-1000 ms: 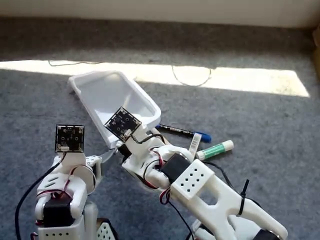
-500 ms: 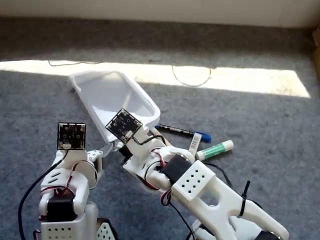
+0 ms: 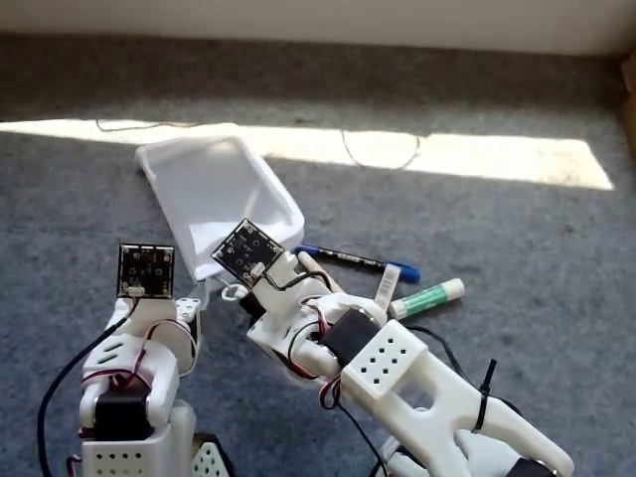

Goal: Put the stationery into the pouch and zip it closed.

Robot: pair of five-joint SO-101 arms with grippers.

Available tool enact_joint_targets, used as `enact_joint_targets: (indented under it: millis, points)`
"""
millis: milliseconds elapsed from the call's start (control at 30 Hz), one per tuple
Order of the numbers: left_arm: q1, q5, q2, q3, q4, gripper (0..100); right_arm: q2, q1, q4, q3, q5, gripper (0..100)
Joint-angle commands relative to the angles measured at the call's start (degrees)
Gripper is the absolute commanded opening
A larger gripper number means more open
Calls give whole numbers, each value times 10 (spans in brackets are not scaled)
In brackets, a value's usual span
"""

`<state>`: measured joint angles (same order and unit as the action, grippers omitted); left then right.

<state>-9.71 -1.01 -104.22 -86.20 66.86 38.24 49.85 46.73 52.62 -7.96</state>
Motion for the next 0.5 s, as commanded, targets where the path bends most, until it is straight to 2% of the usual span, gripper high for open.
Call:
enact_joint_targets:
  millis: [0, 467]
  points:
    - [5, -2, -3, 5, -14, 144, 22, -21, -2, -7, 3, 5]
    - [-32, -2, -5, 8, -16, 51, 22, -98, -2, -11, 3, 5]
